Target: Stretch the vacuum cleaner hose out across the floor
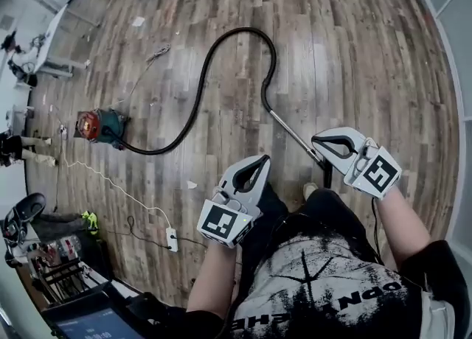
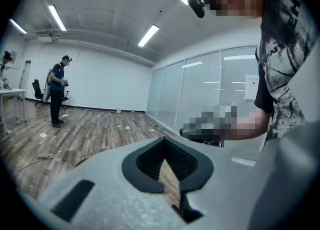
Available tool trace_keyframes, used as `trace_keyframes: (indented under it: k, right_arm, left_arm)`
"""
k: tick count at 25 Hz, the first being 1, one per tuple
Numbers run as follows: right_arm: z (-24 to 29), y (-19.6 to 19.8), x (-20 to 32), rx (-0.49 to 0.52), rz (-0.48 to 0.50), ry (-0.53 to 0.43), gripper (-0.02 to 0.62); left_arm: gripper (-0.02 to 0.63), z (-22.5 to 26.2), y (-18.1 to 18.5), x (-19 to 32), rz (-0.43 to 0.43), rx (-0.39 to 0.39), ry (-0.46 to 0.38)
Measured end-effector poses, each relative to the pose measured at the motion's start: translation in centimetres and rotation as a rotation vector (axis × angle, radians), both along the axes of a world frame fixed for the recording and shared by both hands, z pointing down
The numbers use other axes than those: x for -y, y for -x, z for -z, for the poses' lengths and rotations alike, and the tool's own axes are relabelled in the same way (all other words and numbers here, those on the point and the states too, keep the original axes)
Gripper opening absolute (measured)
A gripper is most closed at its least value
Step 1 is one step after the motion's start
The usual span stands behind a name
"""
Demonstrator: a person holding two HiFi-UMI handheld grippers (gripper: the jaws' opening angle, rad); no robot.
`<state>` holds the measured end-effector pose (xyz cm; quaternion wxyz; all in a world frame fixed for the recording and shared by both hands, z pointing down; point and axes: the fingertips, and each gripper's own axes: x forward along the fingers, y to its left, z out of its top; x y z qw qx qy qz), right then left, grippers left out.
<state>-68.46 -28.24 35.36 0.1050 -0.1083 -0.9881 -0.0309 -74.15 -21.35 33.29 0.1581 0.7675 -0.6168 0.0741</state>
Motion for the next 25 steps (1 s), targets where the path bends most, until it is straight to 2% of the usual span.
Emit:
trace_keyframes:
  k: [2,6,10,12,16,19,22,25]
  right_arm:
    - [-1.3,1.1,0.3,-0.023,-0.037,-0.001,0.008]
    - [-4.3,2.1,0.5,-0.137,-0.166,-0.036,0.008]
    - [-5.8,4.1,2.5,-0.167,-0.301,0.005,0.008]
    - [-6.5,4.7,3.4,-0.177,-0.351,0.028,0.034]
    - [-10.7,4.6,4.2,-0.261,-0.404,0.077,0.051]
    - [-15.1,4.8,4.5,-0.330,-0.393,0.088,0.069]
    - [-21.4,5.4,4.6,-0.393,-0.353,0.076,0.117]
    - [-29.0,5.4,4.9,-0.457,-0.351,0.135,0.131]
  left_arm:
    - [0.000,-1.0,1.1,0.8,-0.045,-0.013,0.008]
    - [0.000,-3.1,3.3,2.0,-0.205,-0.089,0.022]
    - [0.000,-3.2,7.1,4.8,-0.308,-0.130,-0.043]
    - [0.000,-3.8,8.3,5.4,-0.345,-0.131,-0.043]
    - [0.000,-6.4,8.4,5.7,-0.351,-0.152,-0.028]
    - [0.000,-9.7,7.9,6.1,-0.335,-0.160,-0.006]
    - [0.000,-13.4,7.7,7.1,-0.321,-0.163,-0.017]
    - [0.000,-17.9,7.2,8.3,-0.310,-0.178,-0.004]
